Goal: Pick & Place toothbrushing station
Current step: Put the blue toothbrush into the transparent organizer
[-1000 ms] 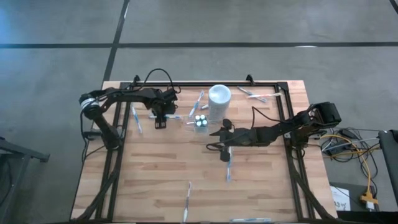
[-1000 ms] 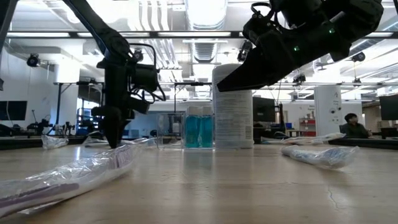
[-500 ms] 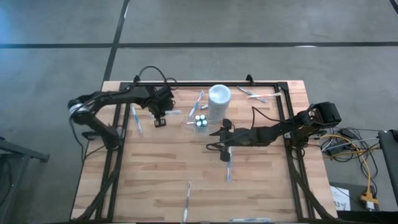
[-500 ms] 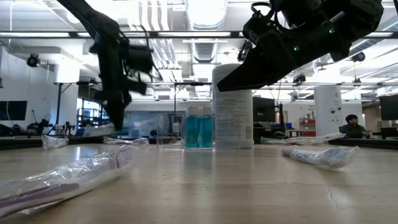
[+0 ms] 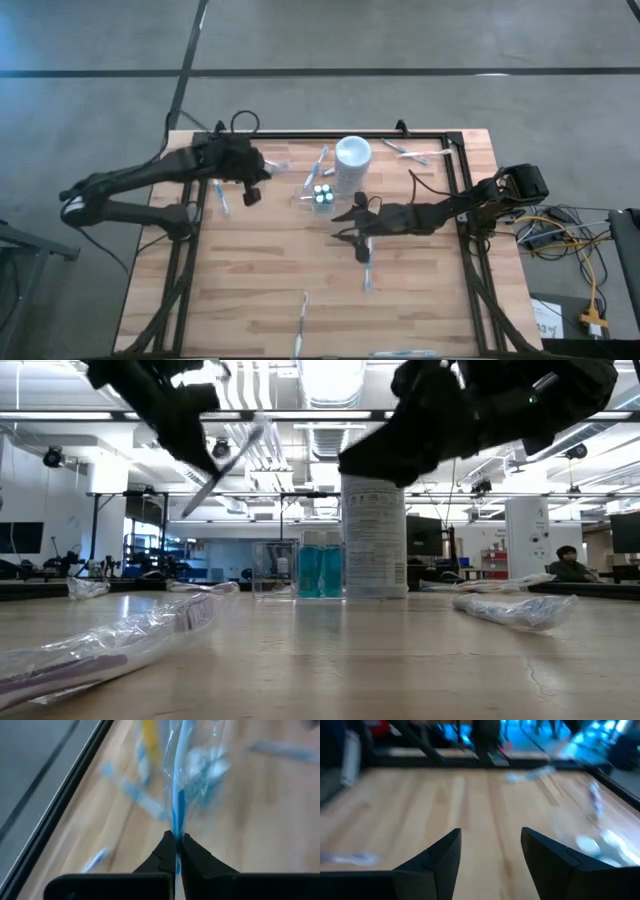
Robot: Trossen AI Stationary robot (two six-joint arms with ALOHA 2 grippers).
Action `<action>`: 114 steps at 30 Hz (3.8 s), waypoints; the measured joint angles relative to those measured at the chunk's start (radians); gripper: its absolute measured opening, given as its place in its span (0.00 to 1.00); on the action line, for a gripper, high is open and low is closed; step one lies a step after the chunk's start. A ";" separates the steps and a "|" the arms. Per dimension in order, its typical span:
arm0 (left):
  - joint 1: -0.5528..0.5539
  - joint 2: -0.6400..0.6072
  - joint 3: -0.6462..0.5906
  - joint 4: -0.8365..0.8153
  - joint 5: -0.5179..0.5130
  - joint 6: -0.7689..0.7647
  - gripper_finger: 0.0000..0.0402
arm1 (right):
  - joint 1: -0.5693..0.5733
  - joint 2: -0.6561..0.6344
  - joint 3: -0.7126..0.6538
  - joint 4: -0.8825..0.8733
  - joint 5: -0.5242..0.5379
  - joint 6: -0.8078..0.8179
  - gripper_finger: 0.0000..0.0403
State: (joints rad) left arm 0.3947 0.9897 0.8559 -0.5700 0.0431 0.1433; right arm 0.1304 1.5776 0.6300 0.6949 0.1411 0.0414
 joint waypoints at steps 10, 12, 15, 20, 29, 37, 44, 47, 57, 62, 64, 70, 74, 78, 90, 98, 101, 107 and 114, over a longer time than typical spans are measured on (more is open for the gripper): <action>-0.377 -0.067 -0.174 0.523 -0.085 -0.050 0.01 | 0.009 0.000 0.000 0.298 -0.012 -0.042 0.50; -0.425 -0.065 -0.197 0.593 -0.131 -0.051 0.01 | 0.009 0.000 0.000 0.373 -0.013 -0.058 0.50; -0.482 -0.055 -0.226 0.669 -0.193 -0.056 0.01 | 0.009 0.000 0.010 0.427 -0.014 -0.064 0.50; -0.522 -0.011 -0.231 0.740 -0.236 -0.061 0.01 | 0.009 0.004 0.082 0.406 -0.057 -0.062 0.50; -0.537 0.083 -0.232 0.871 -0.236 -0.048 0.00 | -0.001 0.008 0.223 0.189 -0.059 -0.098 0.50; -0.537 0.132 -0.229 0.914 -0.236 -0.041 0.00 | -0.007 0.008 0.326 -0.025 -0.009 -0.124 0.50; -0.537 0.150 -0.193 0.917 -0.235 -0.035 0.00 | -0.006 0.008 0.357 -0.100 -0.008 -0.124 0.50; -0.537 0.155 -0.182 0.910 -0.236 -0.032 0.00 | -0.014 0.008 0.359 -0.116 -0.008 -0.128 0.50; -0.537 0.215 -0.179 0.917 -0.228 -0.032 0.00 | -0.036 0.009 0.358 -0.115 -0.038 -0.131 0.31; -0.537 0.225 -0.180 0.919 -0.227 -0.028 0.00 | -0.036 0.009 0.357 -0.120 -0.048 -0.163 0.09; -0.536 0.221 -0.180 0.918 -0.228 -0.028 0.00 | -0.036 0.009 0.357 -0.123 -0.048 -0.171 0.05; -0.536 0.181 -0.181 0.873 -0.227 -0.028 0.06 | -0.040 0.009 0.357 -0.135 -0.054 -0.196 0.03; -0.536 0.104 -0.181 0.776 -0.228 -0.033 0.13 | -0.059 0.009 0.349 -0.143 -0.023 -0.257 0.03; -0.537 0.021 -0.189 0.670 -0.227 -0.050 0.17 | -0.084 0.009 0.346 -0.137 -0.015 -0.259 0.03; -0.645 -0.139 -0.302 0.525 -0.235 -0.140 0.03 | -0.214 0.119 0.343 0.020 -0.134 -0.150 0.03; -0.670 -0.235 -0.431 0.553 -0.264 -0.223 0.01 | -0.269 0.292 0.367 0.246 -0.048 -0.154 0.03; -0.670 -0.260 -0.446 0.558 -0.265 -0.240 0.01 | -0.279 0.327 0.387 0.258 0.009 -0.153 0.03; -0.671 -0.285 -0.453 0.551 -0.262 -0.251 0.05 | -0.285 0.399 0.430 0.211 0.030 -0.142 0.03; -0.671 -0.287 -0.453 0.543 -0.253 -0.247 0.04 | -0.284 0.450 0.443 0.205 0.096 -0.137 0.03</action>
State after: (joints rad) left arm -0.2768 0.7025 0.4030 -0.0269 -0.2096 -0.1039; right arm -0.1532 2.0274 1.0728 0.8996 0.2369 -0.0956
